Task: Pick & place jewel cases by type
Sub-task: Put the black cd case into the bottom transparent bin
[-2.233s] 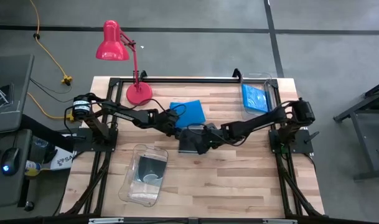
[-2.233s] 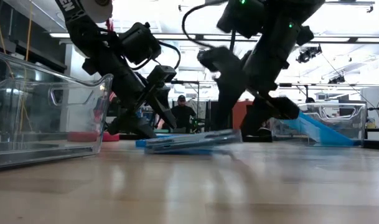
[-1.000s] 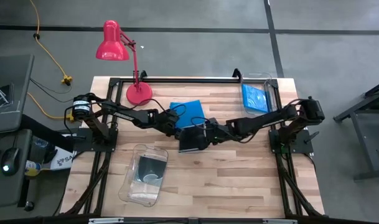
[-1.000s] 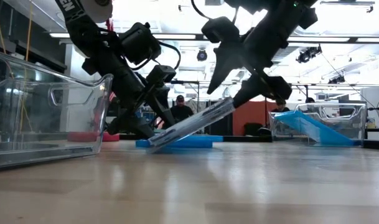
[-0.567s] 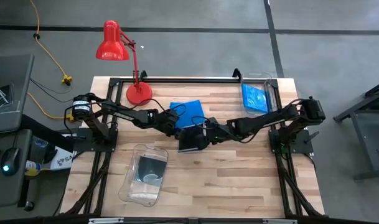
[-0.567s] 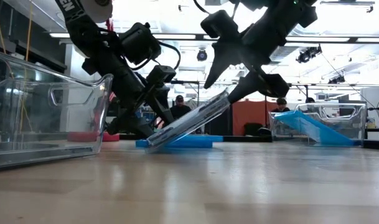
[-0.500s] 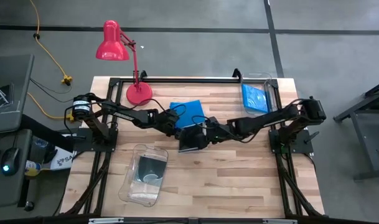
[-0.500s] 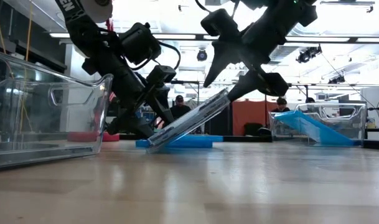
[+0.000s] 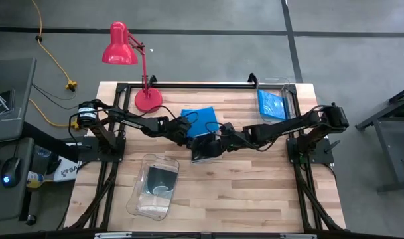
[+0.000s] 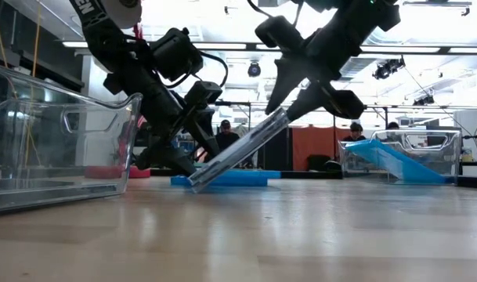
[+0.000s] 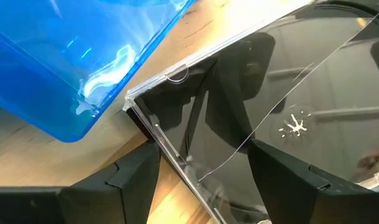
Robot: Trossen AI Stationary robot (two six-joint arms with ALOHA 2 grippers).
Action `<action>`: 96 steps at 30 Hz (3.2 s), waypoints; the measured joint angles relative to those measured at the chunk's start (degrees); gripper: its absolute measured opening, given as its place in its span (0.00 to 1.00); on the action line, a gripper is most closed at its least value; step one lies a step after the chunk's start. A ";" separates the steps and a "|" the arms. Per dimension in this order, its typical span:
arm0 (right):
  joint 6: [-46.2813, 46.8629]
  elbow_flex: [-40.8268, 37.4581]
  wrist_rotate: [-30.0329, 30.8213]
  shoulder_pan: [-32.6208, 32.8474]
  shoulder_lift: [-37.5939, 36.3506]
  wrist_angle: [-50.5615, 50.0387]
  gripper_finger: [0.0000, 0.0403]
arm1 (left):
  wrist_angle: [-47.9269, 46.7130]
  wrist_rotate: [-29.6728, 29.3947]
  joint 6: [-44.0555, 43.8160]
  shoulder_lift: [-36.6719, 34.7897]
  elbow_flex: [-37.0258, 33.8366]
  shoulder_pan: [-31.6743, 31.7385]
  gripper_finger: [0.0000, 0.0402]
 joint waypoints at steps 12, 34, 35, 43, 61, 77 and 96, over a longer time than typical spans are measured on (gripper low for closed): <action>-0.68 -0.02 -0.01 0.02 -0.09 -1.09 0.04 | -0.28 -0.04 -0.11 0.00 0.00 0.00 0.59; -1.63 -0.06 2.79 -0.37 -1.03 -2.77 0.01 | -4.76 -6.91 20.00 -0.19 0.31 -0.02 0.59; -1.68 -0.06 2.96 -0.40 -1.26 -3.15 0.01 | -5.38 -7.20 21.85 -0.20 0.31 -0.03 0.59; -2.75 -0.07 5.03 -0.99 -3.57 -6.30 0.00 | -10.22 -8.68 36.49 -0.13 0.21 -0.07 0.59; -4.64 -0.08 1.22 -4.02 -6.48 -13.77 0.00 | -10.80 -8.97 37.30 -0.09 -0.09 -0.29 0.59; -3.02 -0.06 1.97 -0.98 -0.48 -10.31 0.28 | -7.02 -6.50 33.83 0.07 -0.17 -0.27 0.59; 2.57 -0.06 0.29 -0.98 6.32 -8.27 0.56 | -5.10 -4.02 30.63 0.09 -0.11 -0.39 0.59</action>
